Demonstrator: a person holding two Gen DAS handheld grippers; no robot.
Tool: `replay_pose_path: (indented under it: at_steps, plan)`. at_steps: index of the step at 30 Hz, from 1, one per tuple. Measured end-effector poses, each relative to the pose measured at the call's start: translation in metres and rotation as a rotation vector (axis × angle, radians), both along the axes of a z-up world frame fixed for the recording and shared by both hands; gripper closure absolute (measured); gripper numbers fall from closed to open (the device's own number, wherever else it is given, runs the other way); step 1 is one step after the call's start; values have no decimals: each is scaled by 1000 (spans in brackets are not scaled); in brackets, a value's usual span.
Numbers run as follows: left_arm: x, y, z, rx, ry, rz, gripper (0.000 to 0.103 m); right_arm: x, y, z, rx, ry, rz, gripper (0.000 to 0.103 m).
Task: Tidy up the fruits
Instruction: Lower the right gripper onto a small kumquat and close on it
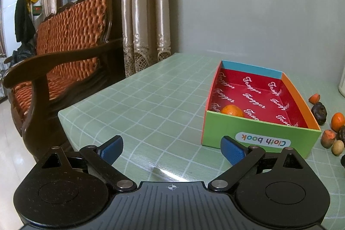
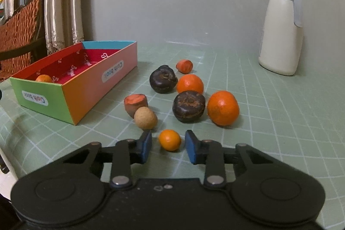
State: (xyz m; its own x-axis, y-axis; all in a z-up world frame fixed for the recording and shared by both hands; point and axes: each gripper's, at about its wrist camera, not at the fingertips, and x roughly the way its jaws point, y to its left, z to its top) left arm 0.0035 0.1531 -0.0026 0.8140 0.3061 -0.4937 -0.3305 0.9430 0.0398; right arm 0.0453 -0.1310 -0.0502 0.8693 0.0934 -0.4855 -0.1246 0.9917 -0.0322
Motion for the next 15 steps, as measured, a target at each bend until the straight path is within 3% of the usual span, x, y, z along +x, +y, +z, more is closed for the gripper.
replay_pose_path:
  at_steps: [4, 8, 15]
  plan:
    - [0, 1, 0, -4, -1, 2, 6, 0, 1, 1, -6, -3, 2, 72]
    - [0, 1, 0, -4, -1, 2, 6, -2, 7, 1, -36, -12, 27, 83]
    - [-1, 1, 0, -5, -3, 5, 6, -3, 10, 1, -70, -24, 31, 83]
